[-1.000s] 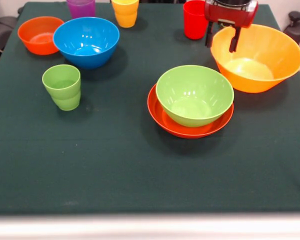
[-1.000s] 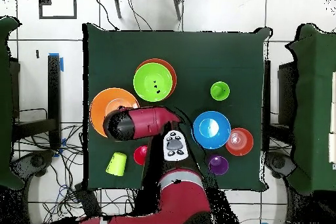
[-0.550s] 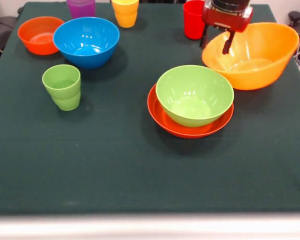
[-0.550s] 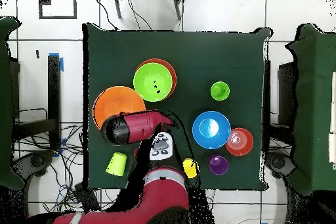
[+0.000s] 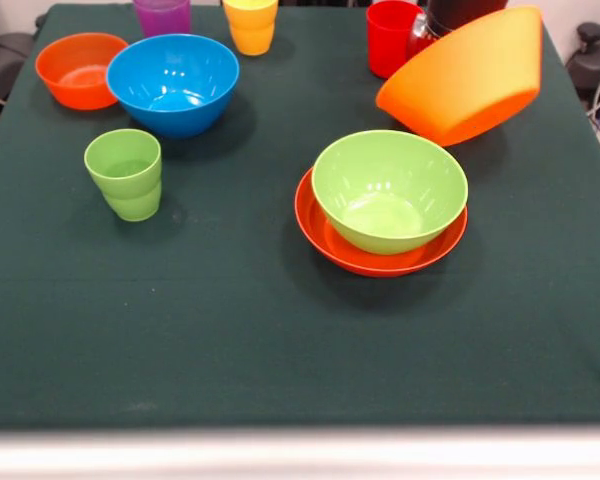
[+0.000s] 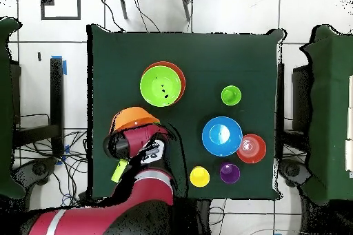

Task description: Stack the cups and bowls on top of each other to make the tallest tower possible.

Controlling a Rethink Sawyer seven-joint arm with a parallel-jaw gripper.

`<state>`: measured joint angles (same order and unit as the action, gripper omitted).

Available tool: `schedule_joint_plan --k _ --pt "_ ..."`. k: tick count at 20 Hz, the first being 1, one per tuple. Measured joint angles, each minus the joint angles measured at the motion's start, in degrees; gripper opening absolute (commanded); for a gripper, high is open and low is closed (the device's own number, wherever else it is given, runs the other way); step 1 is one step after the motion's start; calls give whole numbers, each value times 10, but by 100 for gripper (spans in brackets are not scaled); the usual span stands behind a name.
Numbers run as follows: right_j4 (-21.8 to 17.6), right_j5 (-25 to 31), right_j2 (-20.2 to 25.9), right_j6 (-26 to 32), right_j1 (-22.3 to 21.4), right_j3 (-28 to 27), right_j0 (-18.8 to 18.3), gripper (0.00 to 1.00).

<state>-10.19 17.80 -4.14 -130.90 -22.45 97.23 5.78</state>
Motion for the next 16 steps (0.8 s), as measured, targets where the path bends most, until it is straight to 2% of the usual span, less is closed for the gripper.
schedule_joint_plan --k 12,13,16 --pt "0 -1 -2 0 2 -2 1 100" --pt "0 -1 -2 0 2 -3 1 0" --pt "0 -1 -5 0 4 -5 3 0"
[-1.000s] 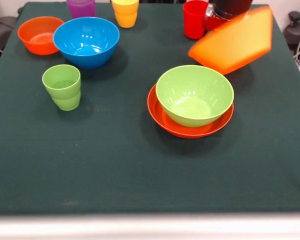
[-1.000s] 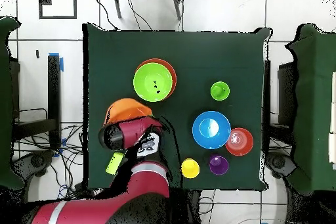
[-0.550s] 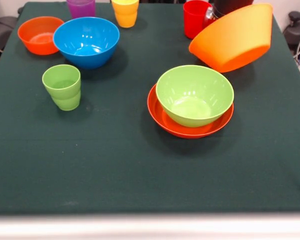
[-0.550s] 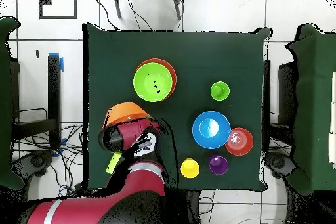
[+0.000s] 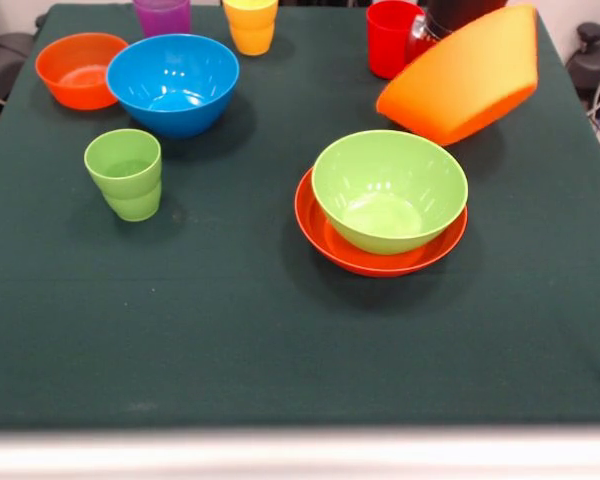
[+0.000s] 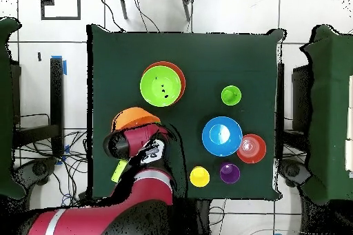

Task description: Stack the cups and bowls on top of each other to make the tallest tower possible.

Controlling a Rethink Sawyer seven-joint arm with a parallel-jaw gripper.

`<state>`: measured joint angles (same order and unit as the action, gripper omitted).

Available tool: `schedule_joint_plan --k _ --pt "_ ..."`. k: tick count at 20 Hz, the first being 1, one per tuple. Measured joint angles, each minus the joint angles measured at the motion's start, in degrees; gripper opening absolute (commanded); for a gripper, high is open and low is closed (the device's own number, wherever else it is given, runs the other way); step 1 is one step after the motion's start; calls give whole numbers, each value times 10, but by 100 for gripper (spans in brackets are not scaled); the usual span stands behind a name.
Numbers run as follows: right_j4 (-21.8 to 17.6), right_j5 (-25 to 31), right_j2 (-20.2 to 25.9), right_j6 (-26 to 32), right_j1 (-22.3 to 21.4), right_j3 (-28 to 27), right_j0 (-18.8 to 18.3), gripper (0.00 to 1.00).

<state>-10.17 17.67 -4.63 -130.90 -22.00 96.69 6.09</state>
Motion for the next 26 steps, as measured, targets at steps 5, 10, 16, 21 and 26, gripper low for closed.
schedule_joint_plan --k 5,10,16,21,26 --pt "0 0 -22 0 9 -16 18 0" --pt "0 4 -28 0 9 -25 19 0" --pt "7 48 -29 0 9 -44 15 0" --pt "9 84 -29 0 9 -57 6 0" --pt "9 118 -25 0 3 -68 -11 0"
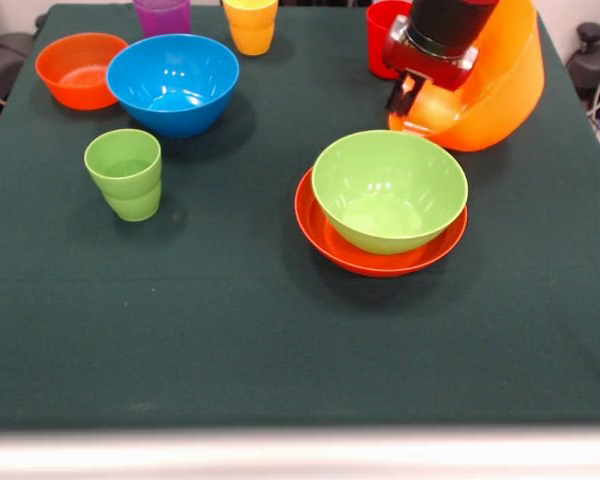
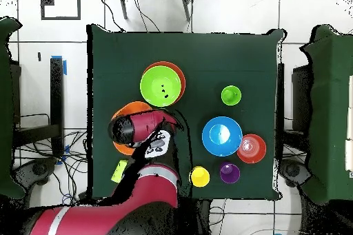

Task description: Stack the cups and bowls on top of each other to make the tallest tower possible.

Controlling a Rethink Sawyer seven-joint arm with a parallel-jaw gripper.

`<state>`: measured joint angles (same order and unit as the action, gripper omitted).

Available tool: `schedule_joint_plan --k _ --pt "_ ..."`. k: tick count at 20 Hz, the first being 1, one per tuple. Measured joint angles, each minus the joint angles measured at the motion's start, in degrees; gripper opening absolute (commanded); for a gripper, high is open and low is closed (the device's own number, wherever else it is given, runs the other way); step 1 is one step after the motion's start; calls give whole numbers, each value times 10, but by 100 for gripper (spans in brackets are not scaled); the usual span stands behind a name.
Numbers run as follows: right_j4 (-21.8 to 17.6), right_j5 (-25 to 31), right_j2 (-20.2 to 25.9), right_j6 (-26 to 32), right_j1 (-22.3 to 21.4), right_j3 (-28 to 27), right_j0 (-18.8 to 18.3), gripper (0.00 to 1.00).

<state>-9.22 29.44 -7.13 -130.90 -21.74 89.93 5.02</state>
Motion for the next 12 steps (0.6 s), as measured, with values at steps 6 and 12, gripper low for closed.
schedule_joint_plan --k 6,12 --pt "0 38 2 0 -19 -2 -18 100" --pt "0 51 5 0 -31 -6 -24 100"
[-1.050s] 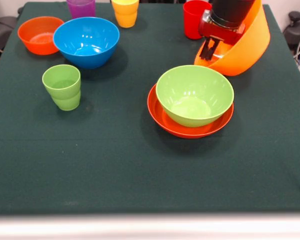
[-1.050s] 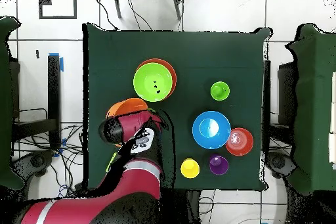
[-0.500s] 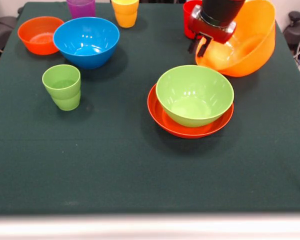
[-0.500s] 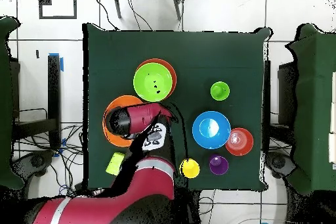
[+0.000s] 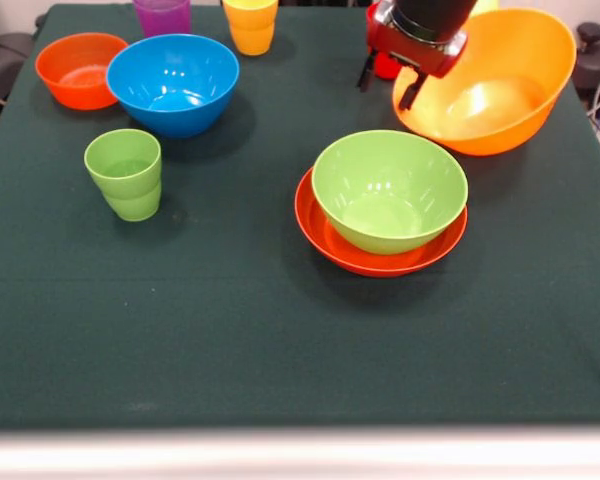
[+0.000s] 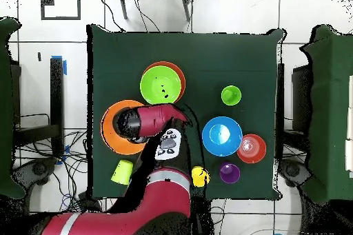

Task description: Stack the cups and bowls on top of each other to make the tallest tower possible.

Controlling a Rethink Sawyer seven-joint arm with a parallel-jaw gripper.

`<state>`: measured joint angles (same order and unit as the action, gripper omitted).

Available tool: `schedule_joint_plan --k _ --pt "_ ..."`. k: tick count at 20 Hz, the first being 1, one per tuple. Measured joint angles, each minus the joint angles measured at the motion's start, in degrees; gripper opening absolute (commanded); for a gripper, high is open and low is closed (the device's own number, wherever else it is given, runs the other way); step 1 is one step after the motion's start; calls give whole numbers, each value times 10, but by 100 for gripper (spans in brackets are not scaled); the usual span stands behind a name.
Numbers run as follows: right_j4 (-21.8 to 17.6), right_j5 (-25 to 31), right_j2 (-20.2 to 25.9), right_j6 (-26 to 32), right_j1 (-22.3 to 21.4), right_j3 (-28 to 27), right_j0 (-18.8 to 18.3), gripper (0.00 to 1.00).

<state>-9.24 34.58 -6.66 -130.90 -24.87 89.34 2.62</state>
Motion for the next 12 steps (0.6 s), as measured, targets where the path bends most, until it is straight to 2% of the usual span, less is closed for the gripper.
schedule_joint_plan --k 8,12 --pt "4 6 12 0 -1 -12 -8 100" --pt "19 -8 54 0 -2 -5 -49 100"
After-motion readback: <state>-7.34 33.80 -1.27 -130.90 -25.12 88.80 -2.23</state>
